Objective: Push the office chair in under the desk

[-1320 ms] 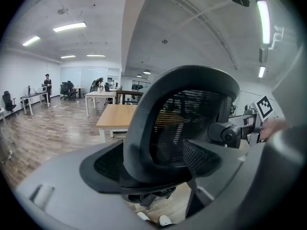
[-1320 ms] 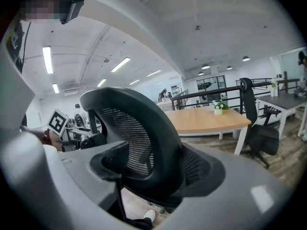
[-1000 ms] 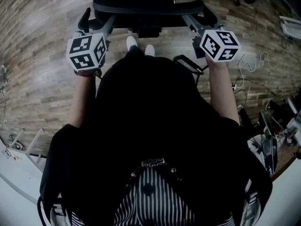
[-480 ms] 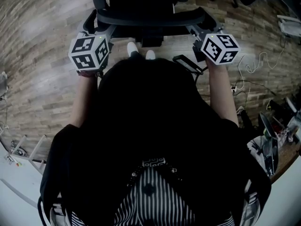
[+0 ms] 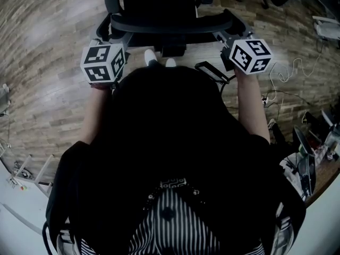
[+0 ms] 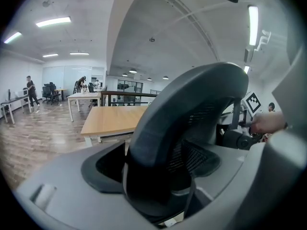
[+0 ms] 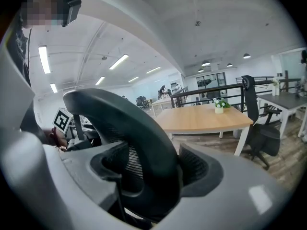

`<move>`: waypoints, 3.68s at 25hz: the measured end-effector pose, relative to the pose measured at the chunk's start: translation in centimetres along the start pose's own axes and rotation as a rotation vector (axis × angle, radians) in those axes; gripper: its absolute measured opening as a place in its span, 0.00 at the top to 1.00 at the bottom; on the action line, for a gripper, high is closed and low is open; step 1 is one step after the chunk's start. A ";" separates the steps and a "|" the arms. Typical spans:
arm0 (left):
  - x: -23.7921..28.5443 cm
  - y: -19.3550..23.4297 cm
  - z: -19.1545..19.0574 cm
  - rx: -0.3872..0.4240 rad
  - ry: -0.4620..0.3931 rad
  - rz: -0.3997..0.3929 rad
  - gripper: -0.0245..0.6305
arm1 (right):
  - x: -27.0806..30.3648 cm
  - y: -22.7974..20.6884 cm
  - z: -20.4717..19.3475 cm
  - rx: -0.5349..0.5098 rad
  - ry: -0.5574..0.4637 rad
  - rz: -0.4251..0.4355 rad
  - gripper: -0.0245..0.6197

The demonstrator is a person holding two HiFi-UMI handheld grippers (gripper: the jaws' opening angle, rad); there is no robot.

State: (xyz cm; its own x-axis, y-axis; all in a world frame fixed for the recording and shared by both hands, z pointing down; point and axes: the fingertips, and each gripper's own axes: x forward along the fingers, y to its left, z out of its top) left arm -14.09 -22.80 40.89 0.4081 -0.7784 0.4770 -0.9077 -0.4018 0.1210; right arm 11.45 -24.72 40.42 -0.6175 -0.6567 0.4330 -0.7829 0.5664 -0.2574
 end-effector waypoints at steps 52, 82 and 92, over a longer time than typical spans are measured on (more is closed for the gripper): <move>10.6 11.5 7.5 0.046 -0.097 -0.034 0.40 | 13.3 -4.8 7.7 0.028 0.033 -0.063 0.48; 21.9 14.4 13.6 -0.019 -0.065 0.079 0.39 | 22.8 -15.7 14.9 0.007 0.074 0.099 0.49; 26.2 16.7 15.7 -0.067 -0.084 0.123 0.38 | 27.3 -19.1 17.7 -0.026 0.061 0.157 0.49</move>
State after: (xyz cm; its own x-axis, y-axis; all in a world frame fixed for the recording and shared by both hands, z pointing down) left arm -17.04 -57.45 41.73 0.2973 -0.8587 0.4174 -0.9548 -0.2699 0.1247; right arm 8.23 -62.26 41.91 -0.7255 -0.5285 0.4409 -0.6747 0.6728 -0.3037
